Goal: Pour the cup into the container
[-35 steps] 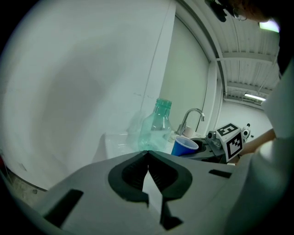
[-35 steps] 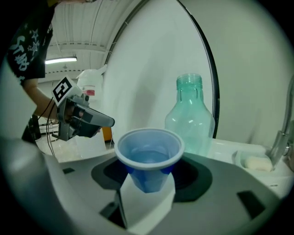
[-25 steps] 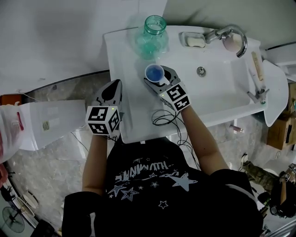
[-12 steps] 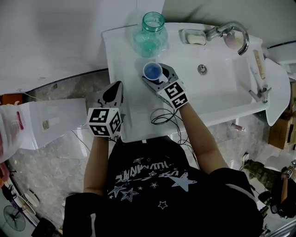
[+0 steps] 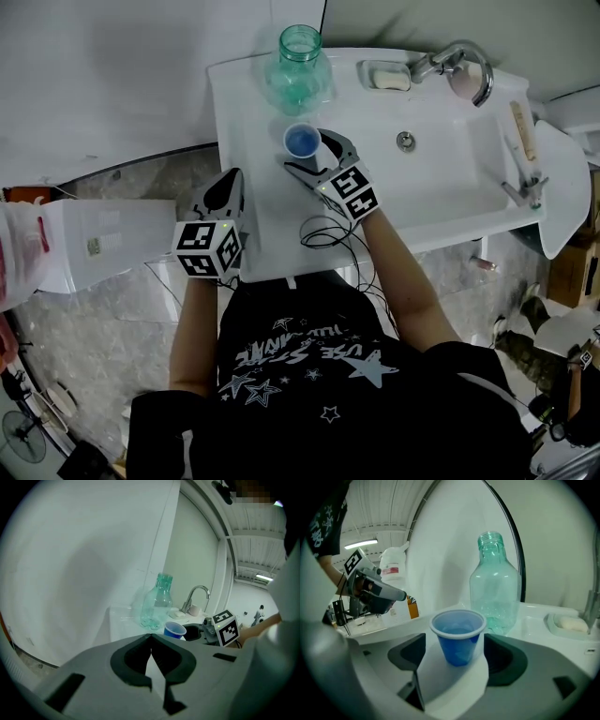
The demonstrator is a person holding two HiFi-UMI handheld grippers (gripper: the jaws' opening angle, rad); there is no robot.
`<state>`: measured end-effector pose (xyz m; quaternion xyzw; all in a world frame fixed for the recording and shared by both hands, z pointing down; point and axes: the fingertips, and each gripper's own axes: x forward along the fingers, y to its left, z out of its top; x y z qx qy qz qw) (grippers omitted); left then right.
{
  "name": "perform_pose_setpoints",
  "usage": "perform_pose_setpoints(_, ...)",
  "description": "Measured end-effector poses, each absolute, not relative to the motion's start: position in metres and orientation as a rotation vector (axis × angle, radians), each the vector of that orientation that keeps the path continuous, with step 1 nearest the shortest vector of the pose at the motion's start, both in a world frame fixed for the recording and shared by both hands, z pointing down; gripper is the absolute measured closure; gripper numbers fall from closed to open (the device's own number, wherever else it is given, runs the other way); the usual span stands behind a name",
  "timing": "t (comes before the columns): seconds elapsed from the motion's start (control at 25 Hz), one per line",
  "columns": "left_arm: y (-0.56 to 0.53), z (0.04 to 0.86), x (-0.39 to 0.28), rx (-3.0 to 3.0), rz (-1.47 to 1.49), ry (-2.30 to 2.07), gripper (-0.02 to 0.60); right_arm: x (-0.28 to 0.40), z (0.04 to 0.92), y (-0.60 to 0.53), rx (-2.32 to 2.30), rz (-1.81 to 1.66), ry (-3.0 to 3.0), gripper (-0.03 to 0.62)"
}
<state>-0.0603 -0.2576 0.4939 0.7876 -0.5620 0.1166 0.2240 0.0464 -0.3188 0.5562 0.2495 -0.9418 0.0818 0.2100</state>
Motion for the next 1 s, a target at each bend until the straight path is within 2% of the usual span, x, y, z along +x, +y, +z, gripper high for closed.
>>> perform_pose_setpoints(0.28,-0.234,0.477,-0.067,2.126,0.324,-1.673,0.571,0.081,0.537,-0.298,0.729,0.302,-2.635,0.231)
perform_pose_setpoints(0.52,-0.22,0.47,-0.062,2.138,0.314,-1.679,0.571,0.103,0.521,-0.286,0.833,0.267,-2.609,0.327)
perform_pose_setpoints(0.72,-0.206,0.467,-0.051,2.21,0.312,-1.611,0.571,0.117,0.509,-0.27,0.968,0.284,-2.583,0.389)
perform_pose_setpoints(0.84,-0.194,0.465,-0.056,2.237,0.296,-1.572,0.571,0.117,0.497,-0.255,1.048,0.275,-2.575,0.406)
perform_pose_setpoints(1.0,-0.175,0.46,-0.06,2.305,0.29,-1.481,0.571,0.118,0.478,-0.234,1.179,0.226,-2.534,0.468)
